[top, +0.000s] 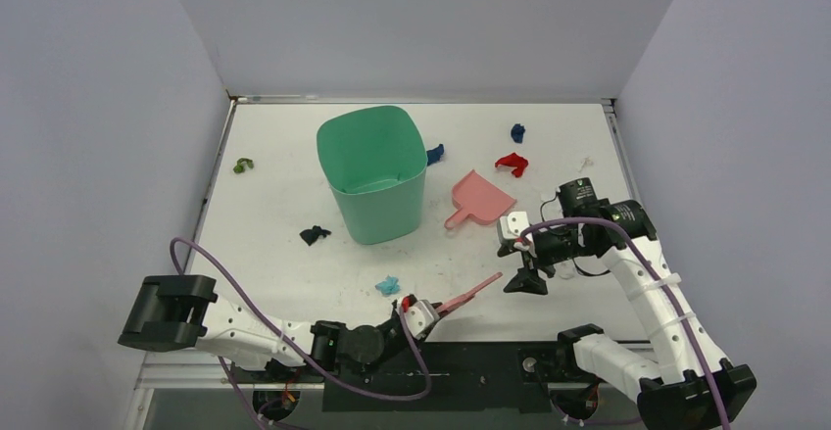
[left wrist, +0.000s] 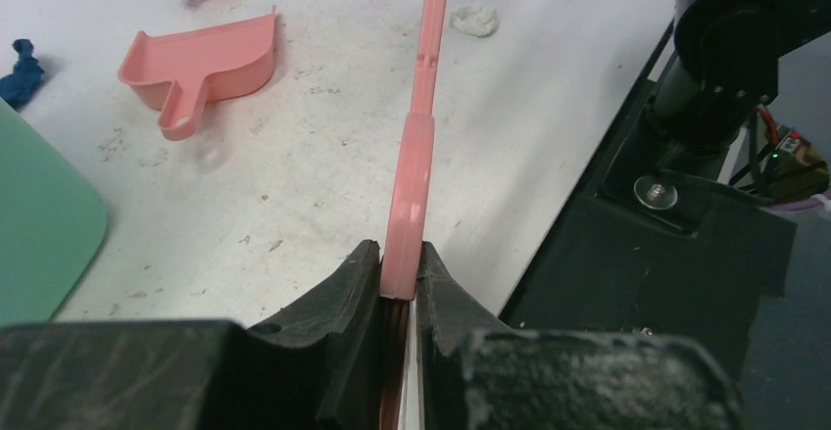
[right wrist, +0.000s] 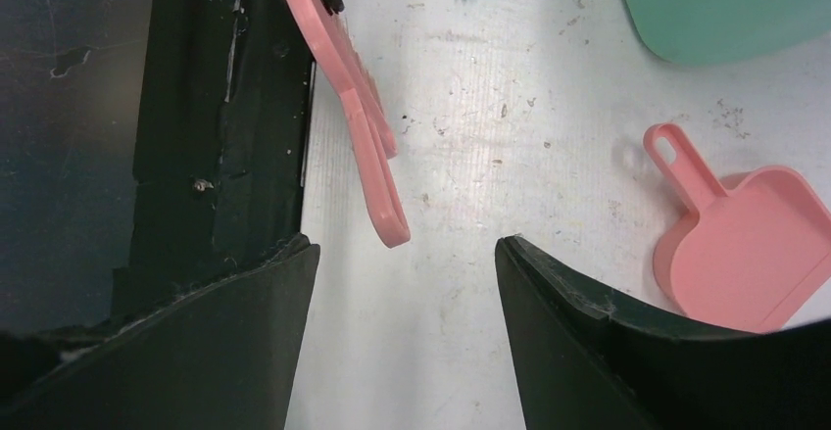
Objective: Sweep away the paper scraps from the table
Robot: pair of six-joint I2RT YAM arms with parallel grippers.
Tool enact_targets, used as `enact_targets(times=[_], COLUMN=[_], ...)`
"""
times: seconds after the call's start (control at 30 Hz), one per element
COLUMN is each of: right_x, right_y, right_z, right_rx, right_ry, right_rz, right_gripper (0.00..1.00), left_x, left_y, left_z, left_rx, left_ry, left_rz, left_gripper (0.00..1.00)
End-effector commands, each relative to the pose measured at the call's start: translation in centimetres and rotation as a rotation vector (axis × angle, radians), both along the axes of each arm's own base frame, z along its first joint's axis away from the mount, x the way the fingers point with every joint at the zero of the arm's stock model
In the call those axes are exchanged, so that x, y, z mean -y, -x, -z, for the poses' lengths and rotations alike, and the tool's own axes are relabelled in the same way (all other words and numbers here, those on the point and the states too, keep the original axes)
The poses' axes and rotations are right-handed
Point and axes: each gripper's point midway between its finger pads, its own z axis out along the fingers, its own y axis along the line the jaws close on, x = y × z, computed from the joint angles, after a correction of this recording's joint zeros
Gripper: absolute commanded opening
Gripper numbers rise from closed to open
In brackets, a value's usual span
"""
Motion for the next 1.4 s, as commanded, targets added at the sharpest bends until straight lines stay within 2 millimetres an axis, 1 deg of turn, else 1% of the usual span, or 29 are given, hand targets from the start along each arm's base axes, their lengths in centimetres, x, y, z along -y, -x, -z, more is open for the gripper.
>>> enact_targets(times=[0.0, 0.27, 0.37, 0.57, 0.8, 0.97, 1.13, 1.37], right_x=[-0.9, -1.6, -1.7, -2.0, -2.0, -2.1, -2.6, -3.2], right_y=[1.0, 1.1, 1.4, 1.5, 1.7, 1.6, 1.5, 1.6], right_z=[-0.5, -0.4, -0.1, -0.4, 0.0, 0.6, 0.4, 0.6], right_rx=[-0.033, -0.094, -0.121, -0.135, -0.15, -0.157, -0.164, -0.184], right_ry=[-0.069, -0.108, -0.106, -0.119, -0.103, -0.09, -0.1, -0.095], right_rz=[-0.012, -0.018, -0.032, -0.037, -0.04, -0.036, -0.034, -0.04], right_gripper=[0.67, 0.63, 0.61, 0.58, 0.53, 0.5, 0.47, 0.4], left_x=[1.1, 1.1, 1.5, 2.0, 2.0, 1.9, 2.1, 2.3], left_y=[0.4, 0.1, 0.1, 0.0, -0.7, -1.1, -1.3, -1.6], left_z=[-3.5, -3.8, -3.8, -3.5, -3.2, -2.8, -2.5, -2.5], left_rx=[-0.061, -0.148, -0.181, -0.226, -0.249, -0.263, -0.272, -0.281], left_ry=[0.21, 0.327, 0.359, 0.412, 0.425, 0.42, 0.417, 0.43], left_rz=[0.012, 0.031, 0.049, 0.073, 0.08, 0.087, 0.085, 0.084], left_gripper=[0.0, 0.0, 0.0, 0.0, 0.0, 0.0, 0.0, 0.0])
